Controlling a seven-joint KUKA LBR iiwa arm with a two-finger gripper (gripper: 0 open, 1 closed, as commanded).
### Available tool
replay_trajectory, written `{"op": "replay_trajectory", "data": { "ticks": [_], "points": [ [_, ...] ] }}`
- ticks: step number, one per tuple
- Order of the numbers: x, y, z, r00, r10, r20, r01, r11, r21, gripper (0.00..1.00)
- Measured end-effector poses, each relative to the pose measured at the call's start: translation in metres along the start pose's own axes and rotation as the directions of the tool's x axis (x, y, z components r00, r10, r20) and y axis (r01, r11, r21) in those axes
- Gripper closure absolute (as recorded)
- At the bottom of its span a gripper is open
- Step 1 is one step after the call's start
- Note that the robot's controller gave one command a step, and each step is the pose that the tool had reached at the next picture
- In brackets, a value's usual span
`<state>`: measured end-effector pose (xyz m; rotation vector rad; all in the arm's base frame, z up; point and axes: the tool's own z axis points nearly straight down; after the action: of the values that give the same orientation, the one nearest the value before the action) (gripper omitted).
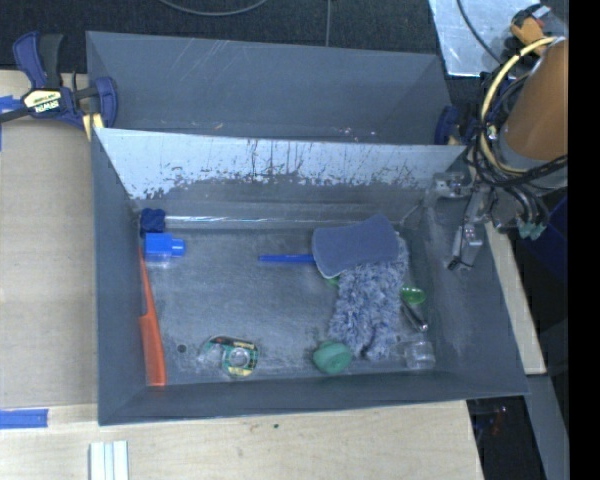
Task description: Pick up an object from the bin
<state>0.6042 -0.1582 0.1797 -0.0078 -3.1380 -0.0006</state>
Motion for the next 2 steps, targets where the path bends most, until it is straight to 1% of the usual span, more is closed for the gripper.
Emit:
{"op": "replay_trajectory", "data": {
  "ticks": [1, 2],
  "points": [
    [-0.001, 0.001, -0.005, 1.0, -0.005, 0.008, 0.005, 1.0, 0.001, 0.0],
    [0.023, 0.039, 0.108, 1.0, 0.023, 0.01, -0.023, 1.0, 0.002, 0.0]
  ]
}}
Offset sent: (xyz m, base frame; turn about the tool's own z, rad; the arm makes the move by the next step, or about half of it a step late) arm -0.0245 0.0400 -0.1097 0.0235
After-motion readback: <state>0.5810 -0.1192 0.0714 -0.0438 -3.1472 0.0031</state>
